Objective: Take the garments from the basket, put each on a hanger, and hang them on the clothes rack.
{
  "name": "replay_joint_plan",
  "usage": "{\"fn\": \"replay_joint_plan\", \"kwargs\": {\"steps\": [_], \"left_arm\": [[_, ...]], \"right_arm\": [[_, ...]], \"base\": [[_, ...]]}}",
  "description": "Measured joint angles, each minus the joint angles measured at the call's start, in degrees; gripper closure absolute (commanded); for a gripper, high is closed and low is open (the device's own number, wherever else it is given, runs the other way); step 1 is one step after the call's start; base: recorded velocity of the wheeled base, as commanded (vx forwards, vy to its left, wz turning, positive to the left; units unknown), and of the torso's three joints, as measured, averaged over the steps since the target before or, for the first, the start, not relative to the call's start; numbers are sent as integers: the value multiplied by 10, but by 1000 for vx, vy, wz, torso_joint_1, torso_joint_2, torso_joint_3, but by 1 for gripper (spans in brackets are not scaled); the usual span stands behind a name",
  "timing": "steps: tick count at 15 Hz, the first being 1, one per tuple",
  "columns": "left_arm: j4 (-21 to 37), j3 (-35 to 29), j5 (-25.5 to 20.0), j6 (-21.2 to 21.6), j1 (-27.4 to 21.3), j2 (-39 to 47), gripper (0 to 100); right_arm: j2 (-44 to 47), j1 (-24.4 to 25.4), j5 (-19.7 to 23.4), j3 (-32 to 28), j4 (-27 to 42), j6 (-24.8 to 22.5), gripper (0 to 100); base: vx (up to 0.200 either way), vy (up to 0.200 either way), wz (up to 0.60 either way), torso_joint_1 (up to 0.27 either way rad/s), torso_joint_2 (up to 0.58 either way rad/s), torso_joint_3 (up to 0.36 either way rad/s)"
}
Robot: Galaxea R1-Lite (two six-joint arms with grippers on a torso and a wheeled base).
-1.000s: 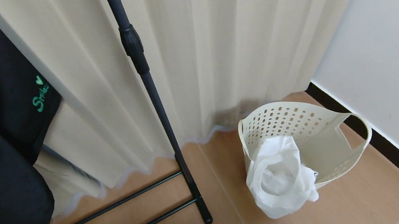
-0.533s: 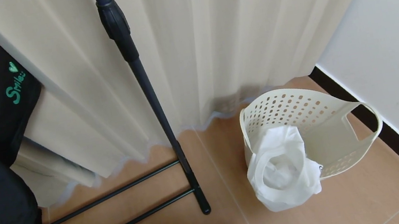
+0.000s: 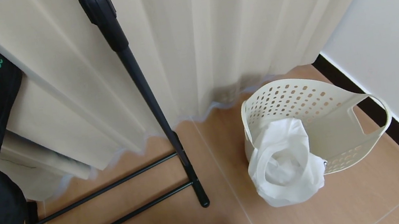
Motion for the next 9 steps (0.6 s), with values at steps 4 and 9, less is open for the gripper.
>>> {"fn": "replay_joint_plan", "kwargs": {"steps": [4, 9], "left_arm": [[0, 0, 0, 0, 0, 0, 0], [0, 0, -1, 0, 0, 0, 0]], "right_arm": [[191, 37, 8, -39, -38, -16, 0], [447, 58, 5, -163, -52, -142, 0]], "base": [[0, 0, 0, 0, 0, 0], [0, 0, 0, 0, 0, 0]]}}
